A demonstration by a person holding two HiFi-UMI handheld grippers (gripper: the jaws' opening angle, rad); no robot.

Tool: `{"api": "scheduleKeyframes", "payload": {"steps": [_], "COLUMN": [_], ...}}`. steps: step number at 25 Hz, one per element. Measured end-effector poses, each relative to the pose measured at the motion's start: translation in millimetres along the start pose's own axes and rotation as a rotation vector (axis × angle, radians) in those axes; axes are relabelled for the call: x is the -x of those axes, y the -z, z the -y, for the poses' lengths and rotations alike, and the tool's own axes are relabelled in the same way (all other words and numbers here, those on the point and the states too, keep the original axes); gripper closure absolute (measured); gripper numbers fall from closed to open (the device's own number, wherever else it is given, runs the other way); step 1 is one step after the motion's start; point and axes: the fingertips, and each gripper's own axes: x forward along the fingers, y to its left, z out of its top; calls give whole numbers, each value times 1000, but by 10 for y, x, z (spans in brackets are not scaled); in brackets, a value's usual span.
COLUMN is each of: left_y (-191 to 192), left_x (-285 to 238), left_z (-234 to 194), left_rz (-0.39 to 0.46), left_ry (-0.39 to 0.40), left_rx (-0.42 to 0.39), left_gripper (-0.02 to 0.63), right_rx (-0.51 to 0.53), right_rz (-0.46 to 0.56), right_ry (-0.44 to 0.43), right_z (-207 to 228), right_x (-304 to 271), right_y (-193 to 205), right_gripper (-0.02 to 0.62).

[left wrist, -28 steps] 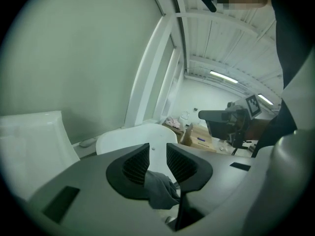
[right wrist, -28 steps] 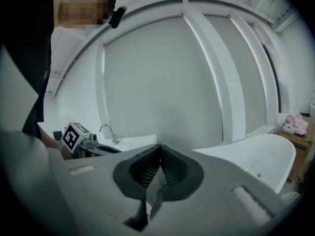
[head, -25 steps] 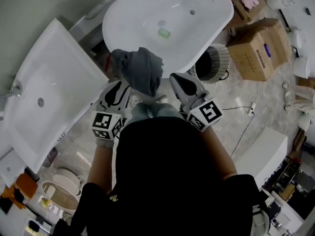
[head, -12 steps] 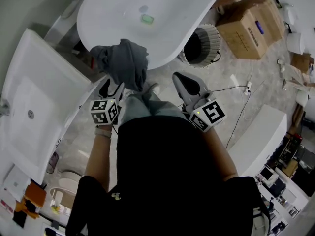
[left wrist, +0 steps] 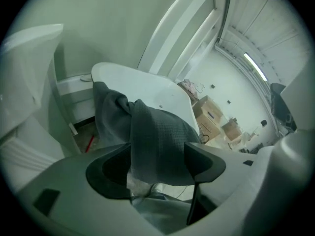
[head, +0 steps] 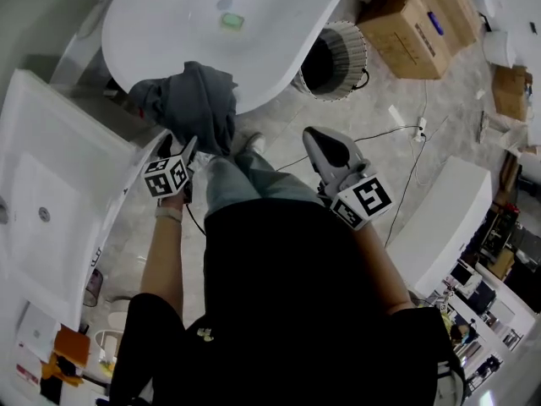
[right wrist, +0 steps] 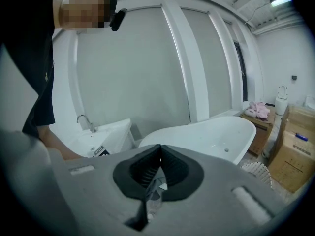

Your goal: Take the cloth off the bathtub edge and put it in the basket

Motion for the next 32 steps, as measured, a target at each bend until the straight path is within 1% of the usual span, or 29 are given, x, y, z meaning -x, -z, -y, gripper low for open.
{"api": "scheduleKeyframes", "payload": {"steps": [4, 7, 9, 10, 11, 14, 16, 20, 23, 28, 32], "left_y": [68, 88, 95, 94, 90, 88, 89, 44, -40, -256, -449], "left_x": [-202, -318, -361, -372, -375, -352, -330, -241, -120, 143, 395], "left_z": [33, 83, 77, 66, 55, 46, 57, 110, 177, 347, 566], "left_rz": [-24, -40, -55, -61, -64, -61, -53, -26, -1, 56, 108], "left_ry": [41, 53, 42, 33, 24, -9, -24, -36, -39, -50, -61], "left_rx": [14, -4, -26, -36, -44, -65, -83, -120, -130, -132, -160], "left_gripper": [267, 270, 293, 318, 369, 485, 543, 558, 561, 561, 561], "right_rx": [3, 4, 4, 5, 5, 5, 4, 0, -3, -10, -31], "right_rz": [-10, -14, -12, -11, -10, -9, -8, 2, 16, 48, 83], "right_ry": [17, 25, 26, 27, 29, 31, 31, 29, 24, 15, 6], "right_z": [85, 135, 162, 179, 197, 242, 268, 297, 304, 346, 392], "right_x": [44, 80, 101, 110, 121, 164, 191, 225, 263, 357, 457], "right_y": [56, 82, 84, 84, 84, 86, 91, 69, 30, -37, -109], "right_gripper": [599, 600, 598, 600, 599, 600, 600, 599, 600, 598, 600]}}
